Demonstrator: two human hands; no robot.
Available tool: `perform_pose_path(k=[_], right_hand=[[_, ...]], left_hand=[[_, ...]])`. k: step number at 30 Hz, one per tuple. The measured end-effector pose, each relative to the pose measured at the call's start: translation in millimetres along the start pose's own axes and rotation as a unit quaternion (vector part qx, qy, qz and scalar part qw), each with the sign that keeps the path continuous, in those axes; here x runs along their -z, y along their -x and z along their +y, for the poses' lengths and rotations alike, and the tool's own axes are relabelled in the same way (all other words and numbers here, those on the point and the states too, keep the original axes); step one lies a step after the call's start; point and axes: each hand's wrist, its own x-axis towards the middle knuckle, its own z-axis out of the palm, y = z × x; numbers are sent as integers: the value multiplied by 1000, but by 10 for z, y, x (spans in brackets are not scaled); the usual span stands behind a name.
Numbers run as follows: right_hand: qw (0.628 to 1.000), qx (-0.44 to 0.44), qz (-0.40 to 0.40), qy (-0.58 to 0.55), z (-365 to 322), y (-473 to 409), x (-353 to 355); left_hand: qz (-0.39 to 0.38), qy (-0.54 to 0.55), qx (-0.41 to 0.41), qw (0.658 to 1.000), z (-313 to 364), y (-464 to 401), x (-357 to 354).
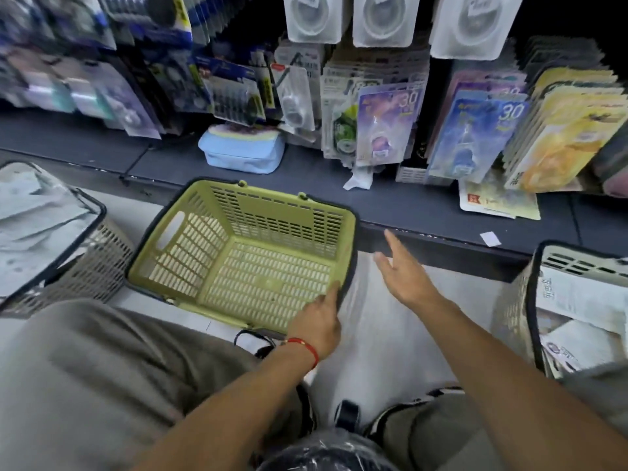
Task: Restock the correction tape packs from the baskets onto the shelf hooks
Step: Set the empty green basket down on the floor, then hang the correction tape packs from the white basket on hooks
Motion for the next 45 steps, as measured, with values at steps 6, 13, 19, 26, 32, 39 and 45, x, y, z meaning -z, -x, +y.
perform_pose_path(k=[6,13,19,26,32,39,45], right_hand=[[920,-202,224,248,665,418,655],[901,-226,369,22,777,664,686],[872,-288,358,-167,669,625,945],[879,-261,260,-304,351,667,897],[831,-218,125,-496,244,439,715],[876,-174,-72,-443,218,44,764],[950,-92,269,-130,740,127,1689]], left_hand=[[67,-32,162,984,-382,-239,412],[156,-53,9,986,702,-337,503],[23,198,-62,978,1646,-448,187],[-53,300,55,951,1851,-488,-273],[11,358,118,926,1674,-754,-290],[146,270,114,945,1346,-956,-348],[168,224,127,951,1343,-972,-363]])
